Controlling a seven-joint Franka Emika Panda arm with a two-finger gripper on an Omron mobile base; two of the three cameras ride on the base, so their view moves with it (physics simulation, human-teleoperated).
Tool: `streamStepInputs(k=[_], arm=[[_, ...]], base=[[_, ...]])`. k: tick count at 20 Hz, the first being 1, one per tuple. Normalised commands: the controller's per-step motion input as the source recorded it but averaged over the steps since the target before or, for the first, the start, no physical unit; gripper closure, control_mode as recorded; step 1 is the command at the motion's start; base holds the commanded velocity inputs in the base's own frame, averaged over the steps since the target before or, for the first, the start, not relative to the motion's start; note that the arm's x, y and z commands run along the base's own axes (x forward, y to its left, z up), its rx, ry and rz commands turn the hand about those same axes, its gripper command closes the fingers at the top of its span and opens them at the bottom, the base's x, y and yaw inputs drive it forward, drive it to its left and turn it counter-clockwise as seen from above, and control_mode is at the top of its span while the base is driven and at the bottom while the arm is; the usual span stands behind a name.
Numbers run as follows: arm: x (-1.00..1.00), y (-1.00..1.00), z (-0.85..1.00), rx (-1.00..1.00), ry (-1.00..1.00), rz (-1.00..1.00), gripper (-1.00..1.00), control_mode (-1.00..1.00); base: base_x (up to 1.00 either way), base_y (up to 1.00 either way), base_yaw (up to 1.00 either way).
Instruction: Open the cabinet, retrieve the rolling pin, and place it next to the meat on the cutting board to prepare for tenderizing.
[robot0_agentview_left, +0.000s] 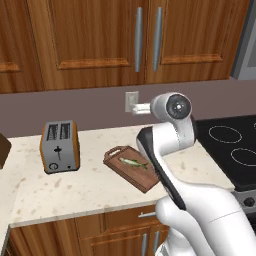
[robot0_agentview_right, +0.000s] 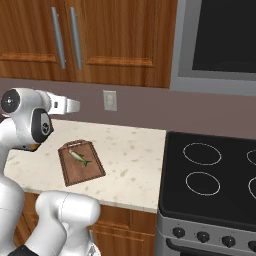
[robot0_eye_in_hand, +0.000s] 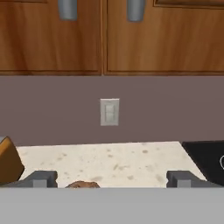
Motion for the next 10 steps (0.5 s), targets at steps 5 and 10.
streamStepInputs(k=[5,10], arm=[[0.00,-0.03,0.41,0.00,-0.21,-0.08,-1.00,-1.00],[0.01,-0.16,0.36,0.00,-0.16,-0.04,-1.00,-1.00]], base=[[0.00,0.00,0.00],[0.00,0.00,0.00]])
